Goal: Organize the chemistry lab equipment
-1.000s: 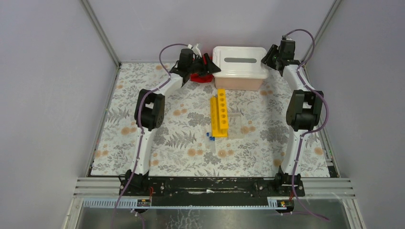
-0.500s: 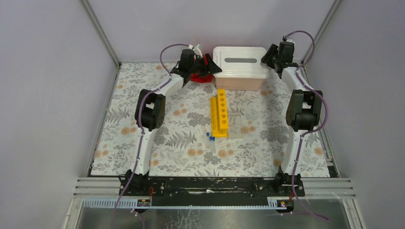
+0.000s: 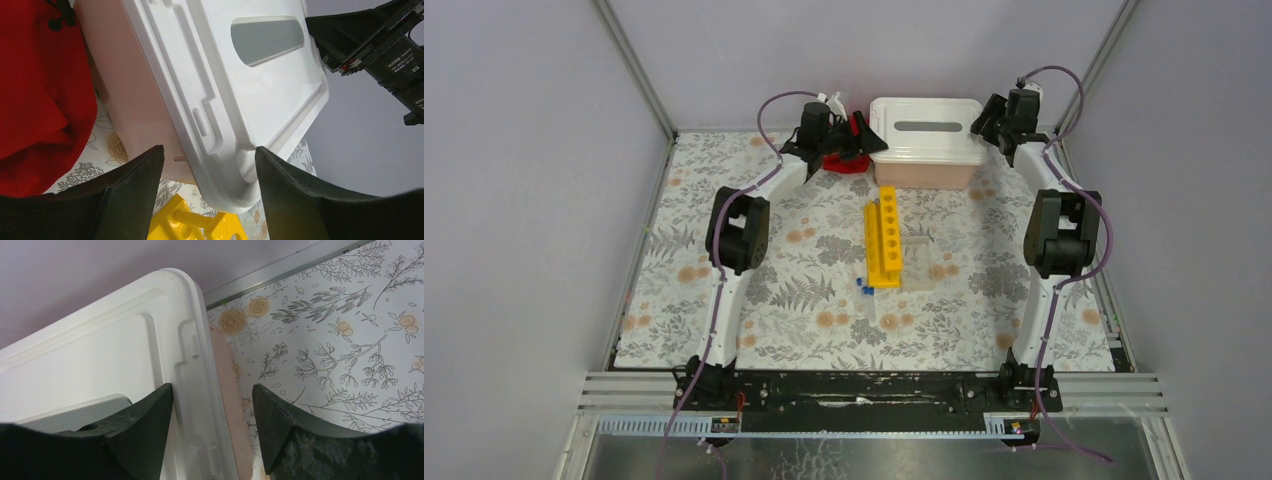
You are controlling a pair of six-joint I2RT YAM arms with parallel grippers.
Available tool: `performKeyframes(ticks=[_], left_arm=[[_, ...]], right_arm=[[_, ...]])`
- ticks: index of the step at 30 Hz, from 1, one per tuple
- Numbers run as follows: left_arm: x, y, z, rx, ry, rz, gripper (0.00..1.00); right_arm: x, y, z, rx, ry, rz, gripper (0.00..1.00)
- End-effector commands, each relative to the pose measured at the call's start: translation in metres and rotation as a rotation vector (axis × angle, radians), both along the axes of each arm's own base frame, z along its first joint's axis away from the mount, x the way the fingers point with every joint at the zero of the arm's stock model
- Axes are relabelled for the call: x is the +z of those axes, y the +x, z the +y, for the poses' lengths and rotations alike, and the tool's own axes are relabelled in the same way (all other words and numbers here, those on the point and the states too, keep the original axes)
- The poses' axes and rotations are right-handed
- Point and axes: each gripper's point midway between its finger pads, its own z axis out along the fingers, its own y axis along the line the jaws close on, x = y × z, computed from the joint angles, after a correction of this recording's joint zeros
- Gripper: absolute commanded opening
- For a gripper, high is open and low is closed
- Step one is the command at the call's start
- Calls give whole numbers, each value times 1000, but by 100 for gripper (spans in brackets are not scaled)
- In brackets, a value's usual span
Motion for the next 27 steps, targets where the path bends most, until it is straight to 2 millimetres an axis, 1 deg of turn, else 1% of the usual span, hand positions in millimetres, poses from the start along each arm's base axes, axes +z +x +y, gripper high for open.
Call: performKeyframes(ticks=[1, 3, 6, 7, 10, 13, 15, 16, 18, 20, 21, 22, 23, 25, 26, 27], left_arm=[[48, 9, 7, 15, -13, -118, 75], [53, 10, 8, 19, -16, -128, 75], [65, 11, 11, 28, -21, -153, 75], [69, 12, 12, 32, -23, -162, 75], [83, 12, 17, 46, -28, -192, 75], [101, 9, 26, 75, -19, -234, 75], [115, 1, 34, 100, -6, -268, 75], [122, -5, 39, 111, 5, -286, 75], [132, -19, 51, 143, 36, -308, 75], [135, -38, 65, 185, 72, -321, 75], [124, -49, 71, 199, 96, -299, 75], [131, -62, 78, 212, 106, -308, 76], [127, -75, 83, 216, 123, -298, 76], [117, -101, 92, 228, 165, -280, 76], [114, -116, 96, 234, 178, -277, 76], [112, -130, 99, 239, 186, -273, 77]], right_arm=[[52, -1, -10, -42, -56, -96, 66], [55, -1, -12, -48, -62, -101, 66], [65, -4, -15, -61, -74, -114, 67], [77, -3, -16, -66, -78, -153, 67], [94, -7, -20, -87, -93, -190, 67], [113, -18, -24, -110, -101, -228, 67], [126, -27, -25, -122, -100, -250, 67], [132, -34, -25, -127, -95, -261, 67], [142, -48, -23, -127, -80, -281, 66], [150, -63, -18, -121, -66, -291, 66], [151, -71, -15, -117, -63, -287, 65], [150, -79, -11, -111, -61, -282, 65], [150, -89, -8, -106, -60, -279, 64], [149, -109, 10, -78, -61, -274, 64], [156, -124, 18, -64, -65, -292, 63], [156, -135, 25, -52, -76, -295, 63]])
